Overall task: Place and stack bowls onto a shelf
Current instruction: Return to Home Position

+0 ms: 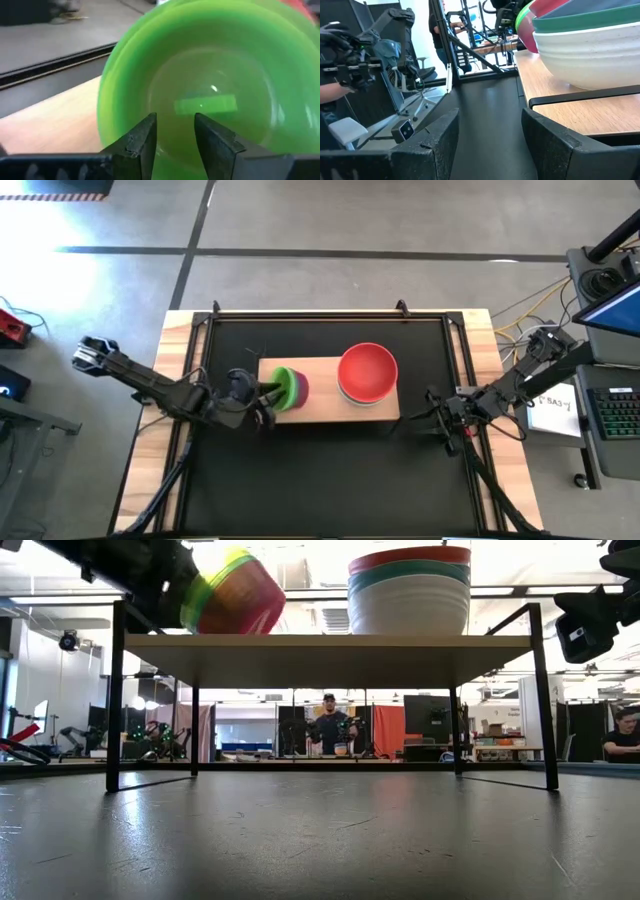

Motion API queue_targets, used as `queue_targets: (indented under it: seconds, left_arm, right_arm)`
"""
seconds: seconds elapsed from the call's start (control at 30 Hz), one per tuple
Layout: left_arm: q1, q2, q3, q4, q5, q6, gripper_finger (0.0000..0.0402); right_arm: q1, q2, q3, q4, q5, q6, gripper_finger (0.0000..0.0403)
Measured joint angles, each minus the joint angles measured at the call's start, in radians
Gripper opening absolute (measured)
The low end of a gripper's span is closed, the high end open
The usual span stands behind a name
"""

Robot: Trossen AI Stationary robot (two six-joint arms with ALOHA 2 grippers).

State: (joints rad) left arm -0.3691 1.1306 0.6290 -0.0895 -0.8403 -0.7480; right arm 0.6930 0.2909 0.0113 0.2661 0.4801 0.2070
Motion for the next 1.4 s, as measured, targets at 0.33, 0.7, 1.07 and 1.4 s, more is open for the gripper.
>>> queue_targets:
  seconds: [0.33,0.7,1.07,1.4]
  left_arm:
    - [-0.016,-0.004,-0.037,0.177,0.170,0.248,0.0117]
    - [-0.016,0.036,0.150,0.010,0.113,0.315,0.0117]
    - [0.003,0.120,0.294,-0.091,0.098,0.330,0.0117]
    - [0.078,0.131,0.312,-0.092,0.144,0.319,0.0116]
  right_arm:
    - [0.000,0.005,0.000,0.000,0.000,0.000,0.0203]
    - [0.000,0.006,0.000,0.000,0.000,0.001,0.0203]
    - [0.000,0.006,0.000,0.000,0.000,0.001,0.0203]
    - [0.000,0.006,0.000,0.000,0.000,0.001,0.0203]
